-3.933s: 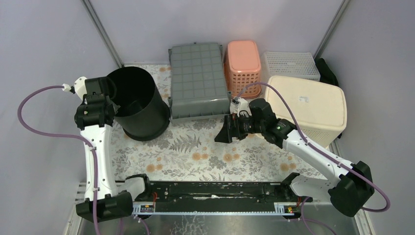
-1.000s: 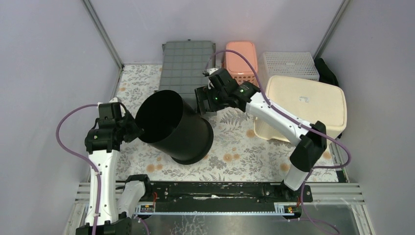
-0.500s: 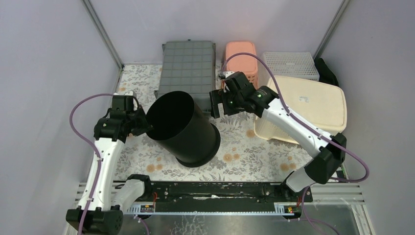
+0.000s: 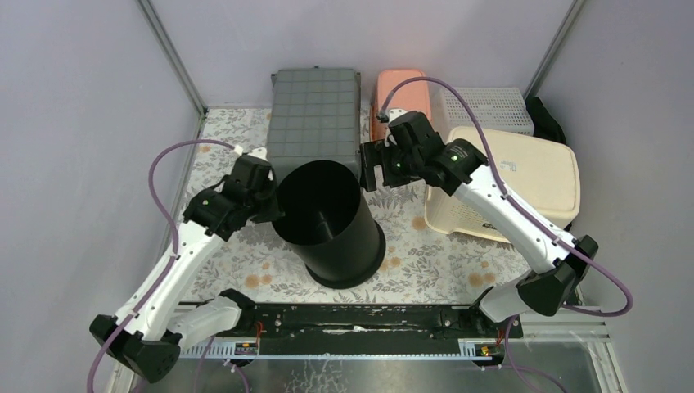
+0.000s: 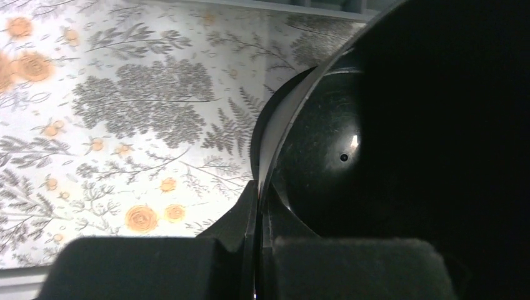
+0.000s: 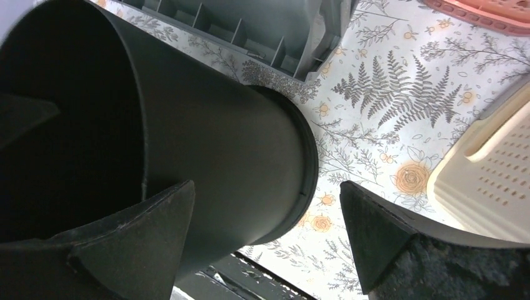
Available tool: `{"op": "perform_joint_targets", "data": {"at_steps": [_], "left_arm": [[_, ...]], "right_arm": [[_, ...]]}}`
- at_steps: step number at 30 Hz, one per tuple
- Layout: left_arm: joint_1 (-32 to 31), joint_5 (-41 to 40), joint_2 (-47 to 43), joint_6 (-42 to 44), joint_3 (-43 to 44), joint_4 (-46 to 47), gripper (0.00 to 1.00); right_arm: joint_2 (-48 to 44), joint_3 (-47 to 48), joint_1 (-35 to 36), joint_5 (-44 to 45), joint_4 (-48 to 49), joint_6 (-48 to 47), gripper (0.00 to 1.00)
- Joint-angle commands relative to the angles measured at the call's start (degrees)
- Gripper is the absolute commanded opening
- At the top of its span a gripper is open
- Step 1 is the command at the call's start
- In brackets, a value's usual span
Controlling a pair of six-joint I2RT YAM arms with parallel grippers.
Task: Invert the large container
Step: Move the container to the center of the board.
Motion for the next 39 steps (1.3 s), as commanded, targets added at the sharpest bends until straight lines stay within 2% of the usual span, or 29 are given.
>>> {"op": "perform_joint_targets", "data": {"at_steps": [1,4,7,10,11,12,13,21,35,39], "left_arm": [[-8.06,-0.66,2.93,-7.76,0.09,1.23,0.04],[-11.92,-1.42,4.58,-9.17,0.48,2.17,0.24],[-14.04,-1.86,5.75,-9.48,1.41,2.75,0.41],[-14.61,-2.23,6.21,-8.96,2.74,2.99,0.51],[-14.62,-1.78,6.28,-8.47,3.1,3.41,0.65],[-14.66,-1.1,6.13,-7.95,3.55,4.08,0.91],[-14.65,-0.67,6.06,-7.49,4.02,4.57,0.99],[-14.62,-2.6,4.23,-4.83,15.07,4.47,1.0],[-14.61,-10.24,1.28,-6.23,36.76,-1.33,1.0],[-14.66,-10.82,-0.23,-6.45,39.88,-1.96,1.0]], "right_arm": [[-3.6,4.77,-0.39,-0.96,-2.5,1.06,0.91],[-4.55,5.37,-0.39,-2.47,-2.95,1.96,0.86],[-4.76,5.74,-0.41,-4.79,-3.54,2.7,0.86],[-5.3,5.43,-0.38,-5.49,-3.94,3.48,0.86],[-5.5,5.25,-0.38,-5.7,-3.96,3.7,0.86],[-5.7,5.12,-0.38,-5.88,-4.08,4.08,0.86],[-5.8,5.05,-0.38,-6.18,-4.2,4.44,0.86],[-5.77,4.93,0.96,-9.92,-3.21,8.5,0.85],[7.05,20.5,17.15,3.06,-11.81,14.39,0.85],[13.5,26.29,21.63,5.94,-14.34,16.59,0.85]]}}
